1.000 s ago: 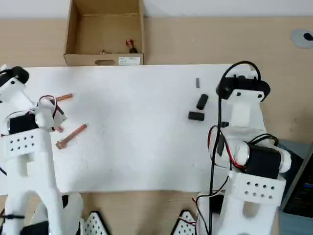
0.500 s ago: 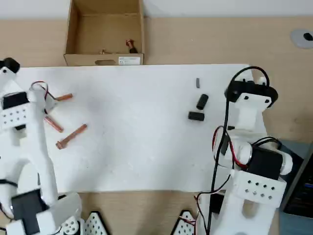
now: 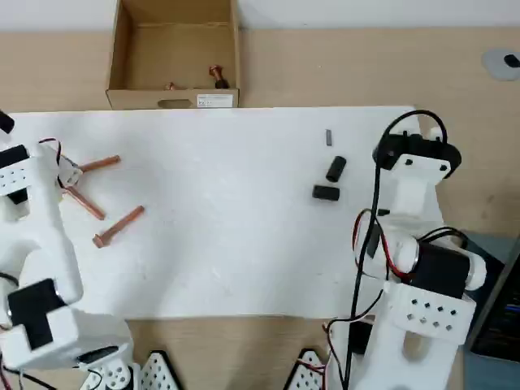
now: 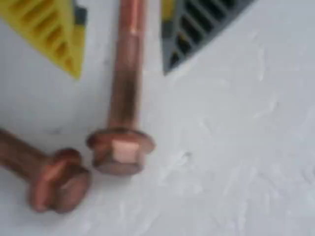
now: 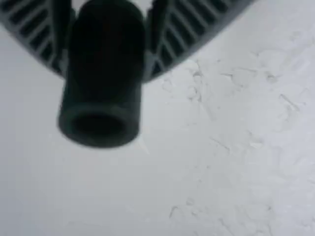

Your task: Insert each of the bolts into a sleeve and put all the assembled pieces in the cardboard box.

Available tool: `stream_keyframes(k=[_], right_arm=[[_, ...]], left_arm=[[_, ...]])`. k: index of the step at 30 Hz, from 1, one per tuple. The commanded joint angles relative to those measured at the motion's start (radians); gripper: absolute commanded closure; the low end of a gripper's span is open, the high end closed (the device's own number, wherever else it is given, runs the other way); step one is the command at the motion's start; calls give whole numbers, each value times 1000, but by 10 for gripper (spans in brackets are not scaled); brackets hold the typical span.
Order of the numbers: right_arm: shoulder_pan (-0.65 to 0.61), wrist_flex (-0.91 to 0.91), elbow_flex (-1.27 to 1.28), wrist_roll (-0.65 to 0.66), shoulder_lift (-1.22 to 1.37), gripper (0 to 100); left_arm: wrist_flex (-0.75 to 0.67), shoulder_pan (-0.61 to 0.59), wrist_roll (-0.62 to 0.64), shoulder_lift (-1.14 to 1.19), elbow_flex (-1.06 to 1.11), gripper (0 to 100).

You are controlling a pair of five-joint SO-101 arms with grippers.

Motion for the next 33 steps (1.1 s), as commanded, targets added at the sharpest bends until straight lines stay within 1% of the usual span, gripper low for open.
stream_keyframes(k=[1,14,24,26,28,31,33], right_arm=[[12,-18,2,-6,-15,989],[7,-18,2,-6,-15,989],[7,-18,2,-6,-15,989],[7,-18,2,-6,-15,989],[7,-18,2,-6,-15,989],[5,-18,2,-6,-16,989],[5,-17,-7,-3,-18,989]], left_arm=[[-21,-6,9,33,-58,879],[-20,-2,9,186,-153,879],[-17,0,9,262,-155,882],[-17,0,9,262,-153,926],[-15,2,8,262,-153,999],[-11,15,6,257,-146,993],[20,23,8,255,-157,998]])
